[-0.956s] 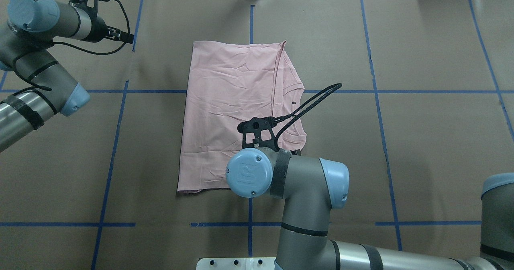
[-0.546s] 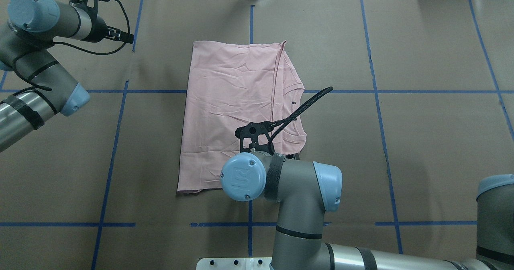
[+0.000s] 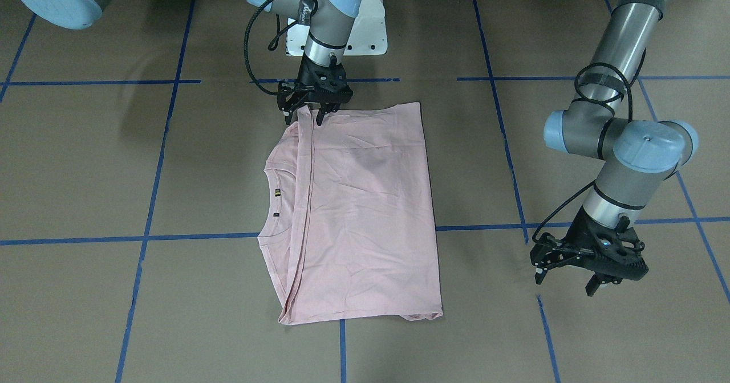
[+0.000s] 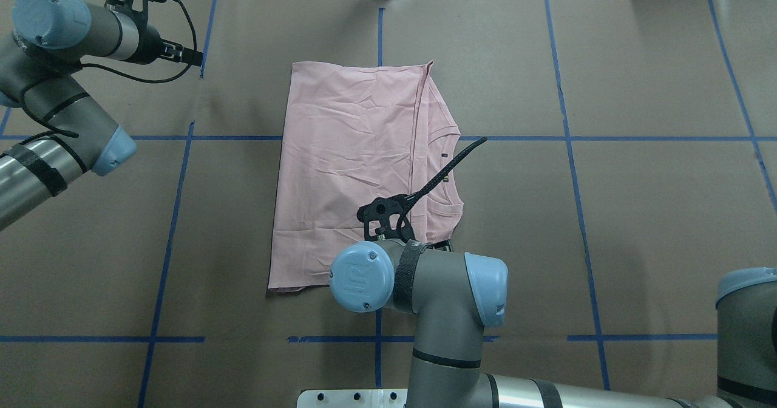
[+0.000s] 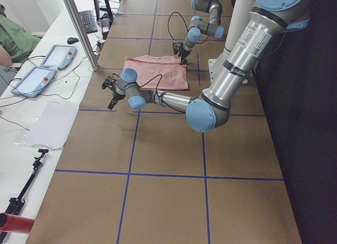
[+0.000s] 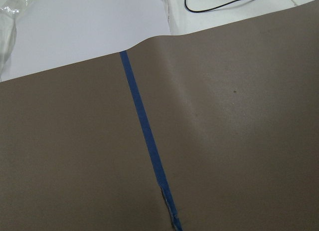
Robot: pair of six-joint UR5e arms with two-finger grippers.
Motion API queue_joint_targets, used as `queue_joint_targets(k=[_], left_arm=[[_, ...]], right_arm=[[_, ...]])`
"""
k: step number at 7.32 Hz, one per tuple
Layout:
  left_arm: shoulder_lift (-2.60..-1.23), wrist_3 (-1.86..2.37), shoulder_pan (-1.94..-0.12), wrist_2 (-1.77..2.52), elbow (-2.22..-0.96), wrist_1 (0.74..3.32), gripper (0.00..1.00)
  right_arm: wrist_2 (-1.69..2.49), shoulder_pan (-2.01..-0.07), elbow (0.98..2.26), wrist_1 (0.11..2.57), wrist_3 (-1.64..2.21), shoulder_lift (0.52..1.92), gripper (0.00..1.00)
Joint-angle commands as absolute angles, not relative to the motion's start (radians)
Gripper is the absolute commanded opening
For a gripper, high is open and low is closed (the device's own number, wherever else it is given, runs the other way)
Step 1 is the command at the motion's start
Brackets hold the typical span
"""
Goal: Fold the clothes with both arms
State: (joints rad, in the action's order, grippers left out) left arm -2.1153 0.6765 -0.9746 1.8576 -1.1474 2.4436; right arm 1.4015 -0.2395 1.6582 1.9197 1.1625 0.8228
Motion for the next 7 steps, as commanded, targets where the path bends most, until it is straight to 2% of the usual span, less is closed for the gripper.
queue_joint_targets(k=[1, 3, 4, 5, 6, 7], left_arm=[[-2.115, 0.676, -0.974, 1.858, -1.147, 2.444, 1.0], [-2.115, 0.676, -0.974, 1.858, -1.147, 2.444, 1.0], [-2.115, 0.676, -0.974, 1.858, -1.147, 2.444, 1.0], [-2.115, 0.676, -0.974, 1.858, -1.147, 2.444, 1.0], [-2.115, 0.676, -0.974, 1.858, -1.147, 2.444, 1.0], [-2.115, 0.676, -0.974, 1.858, -1.147, 2.444, 1.0]], right_arm=[[1.399, -0.239, 1.657, 1.928, 1.129, 0.827, 0.73], [1.397, -0.245, 1.664, 1.948, 1.103, 0.83, 0.62], [1.397, -0.256, 1.686, 1.956, 1.082, 0.834, 0.62], [1.397, -0.259, 1.69, 1.96, 1.081, 0.836, 0.48], [1.397, -0.259, 1.693, 1.962, 1.084, 0.836, 0.27], [1.396, -0.259, 1.694, 1.959, 1.095, 0.836, 0.21]])
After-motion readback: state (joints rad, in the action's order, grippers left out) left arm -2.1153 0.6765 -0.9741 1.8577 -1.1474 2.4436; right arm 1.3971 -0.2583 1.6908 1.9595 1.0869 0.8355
